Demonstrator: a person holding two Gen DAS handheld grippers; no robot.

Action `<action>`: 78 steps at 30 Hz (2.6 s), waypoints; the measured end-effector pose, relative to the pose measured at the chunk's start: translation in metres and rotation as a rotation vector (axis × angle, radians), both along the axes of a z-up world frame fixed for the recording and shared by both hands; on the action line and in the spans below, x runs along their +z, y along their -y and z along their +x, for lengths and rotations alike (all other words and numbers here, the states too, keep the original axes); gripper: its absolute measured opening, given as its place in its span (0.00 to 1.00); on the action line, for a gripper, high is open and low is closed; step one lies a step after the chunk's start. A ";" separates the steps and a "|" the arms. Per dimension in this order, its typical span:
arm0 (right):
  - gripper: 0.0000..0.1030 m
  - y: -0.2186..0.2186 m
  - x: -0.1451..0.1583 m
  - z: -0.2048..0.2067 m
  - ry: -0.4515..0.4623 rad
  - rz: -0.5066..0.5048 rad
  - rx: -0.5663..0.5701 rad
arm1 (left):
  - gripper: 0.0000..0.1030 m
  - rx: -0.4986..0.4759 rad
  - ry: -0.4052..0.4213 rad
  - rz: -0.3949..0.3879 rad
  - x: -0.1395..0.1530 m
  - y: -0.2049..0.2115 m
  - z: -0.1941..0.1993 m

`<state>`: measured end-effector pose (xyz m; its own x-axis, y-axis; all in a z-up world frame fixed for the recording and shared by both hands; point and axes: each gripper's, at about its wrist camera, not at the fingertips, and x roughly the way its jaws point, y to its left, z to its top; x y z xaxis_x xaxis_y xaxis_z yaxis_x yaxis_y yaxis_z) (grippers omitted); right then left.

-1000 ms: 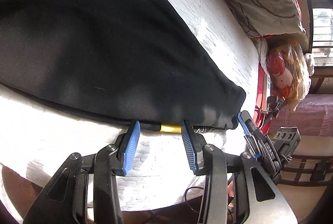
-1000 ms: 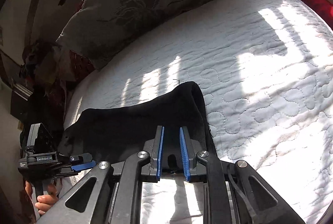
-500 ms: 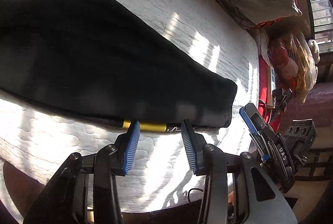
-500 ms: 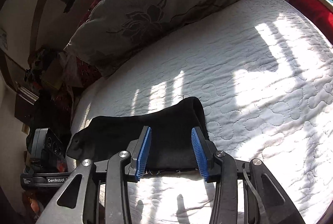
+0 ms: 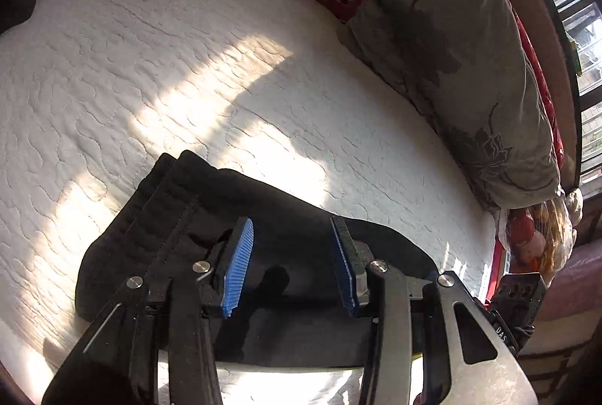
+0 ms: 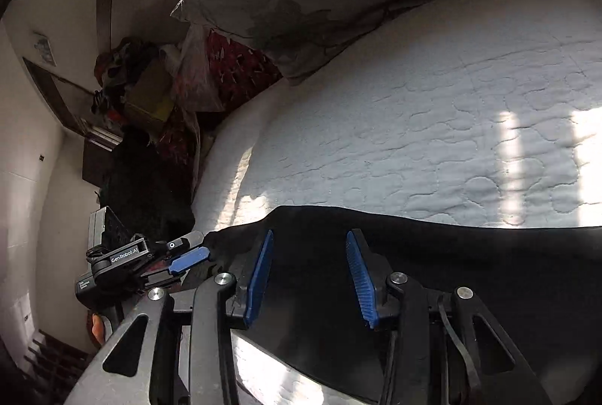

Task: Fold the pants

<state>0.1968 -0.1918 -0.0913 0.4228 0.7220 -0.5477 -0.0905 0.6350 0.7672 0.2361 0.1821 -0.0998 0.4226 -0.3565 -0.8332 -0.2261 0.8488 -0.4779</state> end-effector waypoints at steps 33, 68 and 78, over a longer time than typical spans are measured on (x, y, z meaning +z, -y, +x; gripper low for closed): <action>0.53 0.288 -0.025 -0.093 -0.146 -0.053 -0.285 | 0.50 -0.288 -0.343 -0.304 -0.043 0.342 -0.118; 0.56 0.262 -0.062 0.013 -0.374 0.143 0.175 | 0.55 0.082 -0.352 -0.469 -0.069 0.360 -0.110; 0.53 0.281 -0.070 0.002 -0.353 0.257 0.133 | 0.50 0.043 -0.314 -0.558 -0.074 0.363 -0.106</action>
<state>0.1985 -0.4724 -0.1614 0.1369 0.8886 -0.4377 0.1369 0.4207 0.8968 0.1306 -0.1808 -0.1739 0.2122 -0.7603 -0.6139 -0.4555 0.4788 -0.7505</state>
